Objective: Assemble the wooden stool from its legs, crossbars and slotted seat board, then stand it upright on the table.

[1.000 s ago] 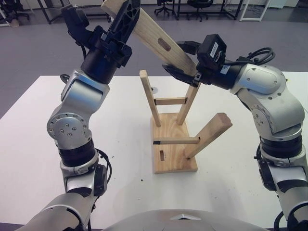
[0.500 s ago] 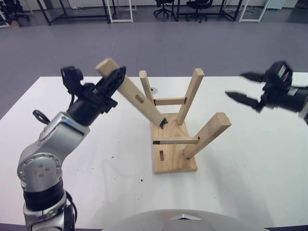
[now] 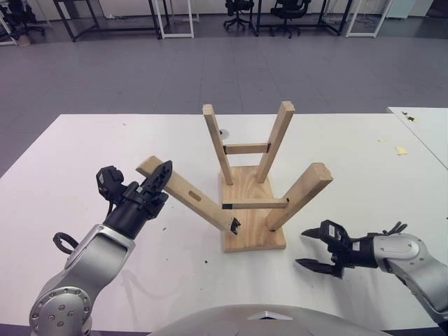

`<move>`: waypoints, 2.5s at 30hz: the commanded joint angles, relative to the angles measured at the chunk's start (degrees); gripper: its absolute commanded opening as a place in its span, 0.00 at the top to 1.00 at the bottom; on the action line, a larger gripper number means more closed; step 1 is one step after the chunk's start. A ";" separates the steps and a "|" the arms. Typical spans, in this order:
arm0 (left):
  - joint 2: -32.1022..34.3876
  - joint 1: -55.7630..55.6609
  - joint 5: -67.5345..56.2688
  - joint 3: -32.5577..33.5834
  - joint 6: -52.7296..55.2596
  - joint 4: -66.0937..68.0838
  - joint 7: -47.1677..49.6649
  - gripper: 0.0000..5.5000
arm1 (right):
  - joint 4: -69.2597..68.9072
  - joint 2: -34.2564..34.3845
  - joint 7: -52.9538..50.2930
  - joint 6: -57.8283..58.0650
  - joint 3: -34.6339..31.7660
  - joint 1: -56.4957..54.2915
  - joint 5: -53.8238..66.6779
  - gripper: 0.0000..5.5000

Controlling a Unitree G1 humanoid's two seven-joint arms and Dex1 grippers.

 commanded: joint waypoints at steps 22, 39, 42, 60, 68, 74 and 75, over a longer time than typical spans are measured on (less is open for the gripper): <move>-7.13 -7.11 36.59 -14.39 1.91 -2.93 8.21 0.81 | 3.91 18.07 -10.17 3.58 6.98 -10.47 -0.55 0.29; -14.67 -8.13 61.40 -29.27 7.32 2.10 6.57 0.81 | -2.49 13.88 -11.33 4.85 1.35 -11.73 -0.19 0.29; -15.42 -9.61 62.28 -27.40 8.49 2.15 5.49 0.81 | -2.17 14.17 -13.77 4.31 -0.38 -11.27 -1.04 0.29; -18.61 -12.77 70.15 -31.55 9.26 4.62 1.76 0.81 | -22.58 15.13 -62.31 31.87 14.33 -51.62 15.23 0.29; -21.33 -16.08 72.62 -38.40 9.00 6.22 -2.35 0.81 | -7.85 12.91 -52.10 32.37 47.16 -46.37 -4.62 0.29; -20.93 -16.72 74.03 -40.38 7.97 6.43 -5.73 0.81 | -6.54 13.05 -48.60 26.01 40.43 -45.21 -12.49 0.29; -20.48 -16.88 74.13 -38.79 8.03 5.40 -5.93 0.75 | -7.44 12.83 -48.28 25.83 38.73 -45.03 -13.55 0.29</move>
